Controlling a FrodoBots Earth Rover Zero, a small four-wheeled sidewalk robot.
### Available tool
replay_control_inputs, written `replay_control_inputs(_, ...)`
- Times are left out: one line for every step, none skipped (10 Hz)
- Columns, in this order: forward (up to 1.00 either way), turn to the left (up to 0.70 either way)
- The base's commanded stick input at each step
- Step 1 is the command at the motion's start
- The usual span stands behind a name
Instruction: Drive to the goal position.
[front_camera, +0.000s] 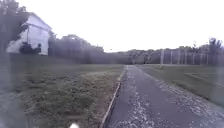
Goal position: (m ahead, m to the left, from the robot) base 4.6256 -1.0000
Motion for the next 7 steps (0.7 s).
replay_control_inputs(0.70,-0.01)
replay_control_inputs(0.70,-0.02)
replay_control_inputs(0.70,-0.35)
replay_control_inputs(0.70,-0.35)
replay_control_inputs(0.70,-0.35)
replay_control_inputs(0.70,-0.35)
replay_control_inputs(0.70,-0.35)
